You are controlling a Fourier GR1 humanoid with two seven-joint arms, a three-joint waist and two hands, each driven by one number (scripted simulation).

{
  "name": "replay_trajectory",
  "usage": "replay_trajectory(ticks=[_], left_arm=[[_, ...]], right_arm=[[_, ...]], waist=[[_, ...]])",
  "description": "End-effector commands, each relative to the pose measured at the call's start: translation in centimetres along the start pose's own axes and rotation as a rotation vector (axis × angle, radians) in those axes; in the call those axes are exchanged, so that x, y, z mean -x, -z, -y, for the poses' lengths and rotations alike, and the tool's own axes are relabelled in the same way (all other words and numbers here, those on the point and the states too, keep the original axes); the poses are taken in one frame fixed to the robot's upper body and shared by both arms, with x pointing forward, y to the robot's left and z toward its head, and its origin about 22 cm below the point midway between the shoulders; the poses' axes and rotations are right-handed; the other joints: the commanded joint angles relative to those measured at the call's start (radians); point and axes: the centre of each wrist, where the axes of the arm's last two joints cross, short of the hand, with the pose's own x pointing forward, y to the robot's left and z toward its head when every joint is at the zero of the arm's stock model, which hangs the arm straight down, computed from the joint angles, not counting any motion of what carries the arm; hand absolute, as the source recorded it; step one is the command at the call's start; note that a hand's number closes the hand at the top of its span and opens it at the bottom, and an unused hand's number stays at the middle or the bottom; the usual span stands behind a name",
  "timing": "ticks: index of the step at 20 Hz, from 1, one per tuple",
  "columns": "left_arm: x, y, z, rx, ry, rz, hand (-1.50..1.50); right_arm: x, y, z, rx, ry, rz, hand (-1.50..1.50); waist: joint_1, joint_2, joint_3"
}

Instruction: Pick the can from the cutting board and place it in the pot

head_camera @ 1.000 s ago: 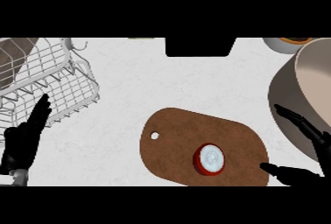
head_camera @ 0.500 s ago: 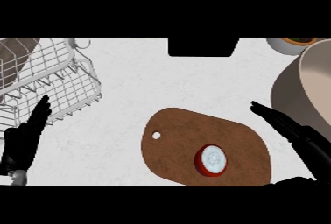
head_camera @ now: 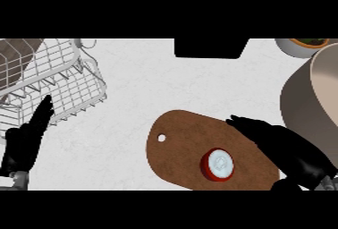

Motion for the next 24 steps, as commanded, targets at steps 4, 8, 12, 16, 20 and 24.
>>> replay_trajectory(ticks=[4, 8, 12, 16, 20, 24], left_arm=[[0.7, 0.5, 0.7, 0.004, -0.007, -0.012, 0.0], [0.8, 0.0, 0.7, -0.015, -0.016, -0.018, 0.0], [0.9, -0.6, -0.3, -0.035, -0.008, -0.023, 0.0], [1.5, 0.1, -1.2, -0.015, -0.012, -0.004, 0.0], [0.8, 0.0, -0.6, -0.032, 0.006, -0.016, 0.0], [0.4, 0.6, -1.3, -0.005, -0.024, -0.002, 0.0]], right_arm=[[-4.5, 3.6, 0.9, -0.18, -0.068, -0.065, -1.5], [-5.5, 5.0, -1.2, -0.205, -0.066, -0.065, -1.5], [-6.5, 4.7, -1.7, -0.187, -0.113, -0.126, -1.5], [-7.5, 8.1, -1.4, -0.217, -0.148, -0.137, -1.5], [-7.1, 7.5, -4.8, -0.252, -0.156, -0.136, -1.5], [-8.4, 8.8, -2.9, -0.249, -0.158, -0.177, -1.5]], waist=[[-0.019, -0.001, 0.002], [-0.023, -0.003, 0.002], [-0.025, -0.005, 0.002], [-0.019, -0.001, 0.002], [-0.025, -0.003, 0.003], [-0.024, -0.003, 0.002]])
